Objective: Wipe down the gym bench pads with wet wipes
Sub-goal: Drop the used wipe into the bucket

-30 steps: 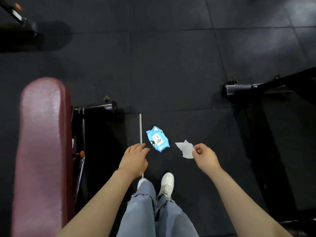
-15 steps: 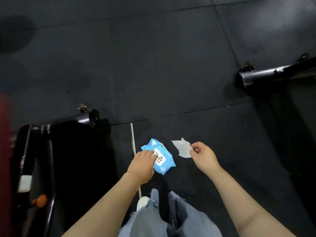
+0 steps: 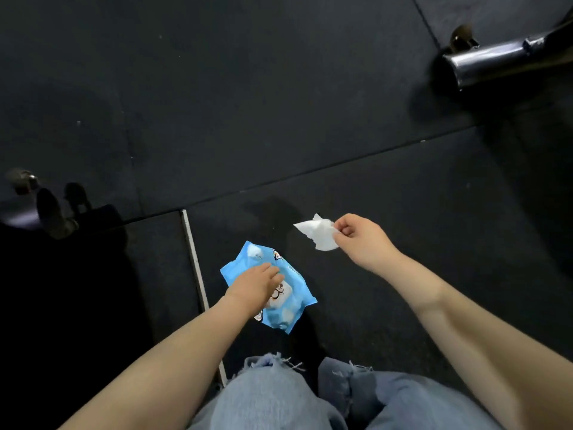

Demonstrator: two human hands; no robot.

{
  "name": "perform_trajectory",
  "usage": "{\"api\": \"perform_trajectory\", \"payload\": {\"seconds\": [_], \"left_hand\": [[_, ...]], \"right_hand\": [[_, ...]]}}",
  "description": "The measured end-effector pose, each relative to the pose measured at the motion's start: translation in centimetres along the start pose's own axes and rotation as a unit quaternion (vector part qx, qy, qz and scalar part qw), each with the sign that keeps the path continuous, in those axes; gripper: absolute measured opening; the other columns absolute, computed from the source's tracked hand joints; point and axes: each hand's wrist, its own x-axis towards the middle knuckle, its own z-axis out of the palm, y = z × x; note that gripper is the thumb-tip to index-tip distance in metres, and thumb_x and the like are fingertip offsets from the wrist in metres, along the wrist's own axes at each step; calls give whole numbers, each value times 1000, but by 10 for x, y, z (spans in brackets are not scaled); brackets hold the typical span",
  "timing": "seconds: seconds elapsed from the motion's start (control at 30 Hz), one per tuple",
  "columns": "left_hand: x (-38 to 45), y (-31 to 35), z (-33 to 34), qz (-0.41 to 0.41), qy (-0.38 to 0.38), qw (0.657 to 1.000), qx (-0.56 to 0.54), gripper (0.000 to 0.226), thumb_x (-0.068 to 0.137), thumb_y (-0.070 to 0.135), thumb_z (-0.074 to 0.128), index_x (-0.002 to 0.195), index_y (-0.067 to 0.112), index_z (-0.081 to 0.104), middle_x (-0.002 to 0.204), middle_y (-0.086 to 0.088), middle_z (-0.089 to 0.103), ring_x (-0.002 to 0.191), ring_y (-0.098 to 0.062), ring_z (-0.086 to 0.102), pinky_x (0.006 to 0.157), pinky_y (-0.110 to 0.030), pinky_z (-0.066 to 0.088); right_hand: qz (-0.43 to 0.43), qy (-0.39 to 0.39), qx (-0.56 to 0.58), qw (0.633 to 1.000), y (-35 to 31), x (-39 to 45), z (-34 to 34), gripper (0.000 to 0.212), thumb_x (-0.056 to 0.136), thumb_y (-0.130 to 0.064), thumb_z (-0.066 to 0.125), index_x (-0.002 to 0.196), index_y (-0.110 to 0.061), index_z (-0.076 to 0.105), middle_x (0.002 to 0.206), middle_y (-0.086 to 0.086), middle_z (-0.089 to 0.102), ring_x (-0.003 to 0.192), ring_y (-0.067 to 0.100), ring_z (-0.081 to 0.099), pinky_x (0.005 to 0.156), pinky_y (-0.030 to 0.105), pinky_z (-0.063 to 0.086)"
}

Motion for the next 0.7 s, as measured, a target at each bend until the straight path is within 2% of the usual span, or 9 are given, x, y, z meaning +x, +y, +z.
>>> {"api": "perform_trajectory", "payload": {"seconds": [0.17, 0.23, 0.3, 0.37, 0.47, 0.53, 0.7], "left_hand": [[18, 2, -5, -11, -29, 997, 71, 47, 87, 18, 66, 130, 17, 46, 128, -1, 49, 117, -22, 47, 99, -32, 41], [16, 5, -14, -10, -46, 994, 102, 48, 87, 15, 65, 131, 14, 45, 130, -6, 48, 120, -27, 47, 102, -37, 40], [7, 6, -31, -14, -59, 992, 109, 52, 86, 23, 68, 132, 13, 44, 133, -8, 49, 125, -30, 47, 107, -39, 38], [-9, 6, -56, -33, -48, 996, 67, 52, 85, 33, 68, 128, 15, 47, 128, -7, 53, 117, -26, 53, 100, -36, 43], [-46, 8, -109, -53, -7, 998, 19, 52, 86, 37, 65, 128, 15, 45, 122, -6, 52, 109, -24, 53, 86, -32, 44], [-77, 13, -156, -63, 15, 998, 17, 51, 86, 39, 63, 127, 15, 45, 121, -6, 51, 107, -23, 52, 79, -31, 41], [-156, 32, -294, -87, 22, 996, 19, 49, 86, 43, 62, 125, 16, 47, 118, -4, 52, 105, -21, 52, 72, -29, 36]], "right_hand": [[23, 7, 23, 999, 10, 5, -6, 9, 92, -19, 55, 87, -26, 58, 76, -3, 58, 64, 12, 50, 54, 22, 39], [34, 19, 43, 998, 7, -2, -12, 10, 92, -19, 54, 85, -26, 57, 72, -5, 56, 62, 11, 48, 53, 22, 38], [40, 25, 55, 997, 1, -15, -22, 9, 91, -20, 55, 86, -26, 57, 71, -5, 57, 62, 11, 49, 54, 22, 39], [42, 30, 60, 997, -8, -31, -38, 7, 92, -20, 55, 87, -24, 58, 72, -5, 58, 63, 10, 51, 54, 21, 38], [53, 43, 72, 995, -32, -60, -74, 4, 93, -19, 56, 92, -21, 60, 79, -5, 61, 68, 7, 54, 55, 17, 36], [70, 55, 86, 992, -52, -84, -106, 5, 93, -18, 56, 93, -20, 61, 86, -2, 64, 74, 10, 58, 57, 19, 40], [95, 81, 123, 985, -110, -155, -201, 8, 89, -17, 56, 93, -20, 62, 89, -2, 67, 83, 16, 63, 63, 24, 45]]}}
